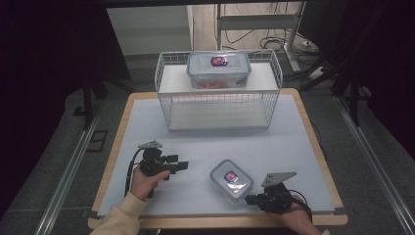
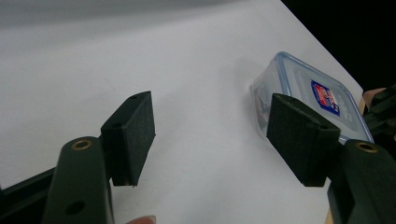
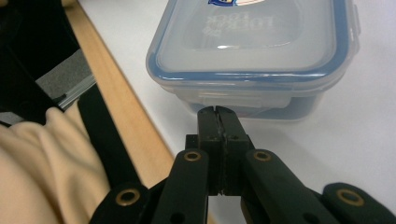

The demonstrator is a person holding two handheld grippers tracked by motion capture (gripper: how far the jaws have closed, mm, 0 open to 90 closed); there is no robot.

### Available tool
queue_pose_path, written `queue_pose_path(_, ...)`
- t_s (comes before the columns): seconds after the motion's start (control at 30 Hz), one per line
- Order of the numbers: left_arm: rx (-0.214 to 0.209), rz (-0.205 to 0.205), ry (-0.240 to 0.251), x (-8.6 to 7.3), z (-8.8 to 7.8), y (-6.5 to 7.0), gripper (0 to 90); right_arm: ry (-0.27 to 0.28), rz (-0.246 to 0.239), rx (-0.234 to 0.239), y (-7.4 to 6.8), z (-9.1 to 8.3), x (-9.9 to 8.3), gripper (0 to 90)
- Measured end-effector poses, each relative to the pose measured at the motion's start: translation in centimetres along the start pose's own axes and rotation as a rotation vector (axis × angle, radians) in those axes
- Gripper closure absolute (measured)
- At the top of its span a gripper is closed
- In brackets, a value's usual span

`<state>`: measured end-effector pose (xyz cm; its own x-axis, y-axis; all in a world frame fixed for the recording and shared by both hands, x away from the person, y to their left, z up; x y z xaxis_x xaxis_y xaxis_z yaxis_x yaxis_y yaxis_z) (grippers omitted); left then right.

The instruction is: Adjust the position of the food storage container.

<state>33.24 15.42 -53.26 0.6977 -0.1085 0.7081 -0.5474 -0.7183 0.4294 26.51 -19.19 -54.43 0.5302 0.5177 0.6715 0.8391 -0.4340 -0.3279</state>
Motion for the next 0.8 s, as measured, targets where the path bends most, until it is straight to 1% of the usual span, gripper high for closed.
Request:
queue_pose_path(0.03, 0.003, 0.003, -0.002, 0.0, 0.0, -0.1, 32.3, 0.001, -0.003, -0.002, 0.1, 0.1, 0.2, 89.3)
queue_pose_path(0.13, 0.015, -0.001, -0.002, -0.1, 0.0, -0.4, 32.3, 0.011, 0.011, 0.000, 0.8, 0.8, 1.1, 89.3)
queue_pose_path(0.27, 0.025, -0.005, -0.003, -0.3, -0.3, -0.6, 32.3, 0.013, 0.008, 0.003, 1.1, 1.7, 2.0, 89.3)
queue_pose_path(0.47, 0.030, -0.011, -0.003, -0.6, -0.5, -1.0, 32.3, 0.027, 0.028, 0.011, 1.9, 3.1, 3.6, 89.3)
queue_pose_path(0.53, 0.033, -0.012, -0.005, -0.6, -0.4, -1.0, 32.3, 0.032, 0.026, 0.004, 2.3, 3.5, 4.1, 89.3)
queue_pose_path(0.57, 0.032, -0.008, -0.006, -0.7, -0.4, -1.0, 32.3, 0.038, 0.036, 0.007, 2.5, 3.6, 4.3, 89.3)
queue_pose_path(0.7, 0.034, -0.005, -0.012, -0.8, -0.2, -1.0, 32.3, 0.046, 0.057, 0.004, 3.2, 4.0, 4.6, 89.3)
queue_pose_path(0.8, 0.039, -0.010, -0.010, -0.8, -0.3, -1.1, 32.3, 0.051, 0.054, 0.002, 3.2, 3.9, 4.7, 89.3)
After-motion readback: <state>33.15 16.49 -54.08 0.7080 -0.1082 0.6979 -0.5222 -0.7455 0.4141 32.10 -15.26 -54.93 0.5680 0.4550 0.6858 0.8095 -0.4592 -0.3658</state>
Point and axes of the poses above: each handheld gripper's, and its own axes: z roughly forward along the jaws, x roughly out of its top, y roughly to its right, the point moved 4 cm from there along z, roughly forward along the jaws, and after that the axes turned 5 degrees about x, right-handed, at the moved point
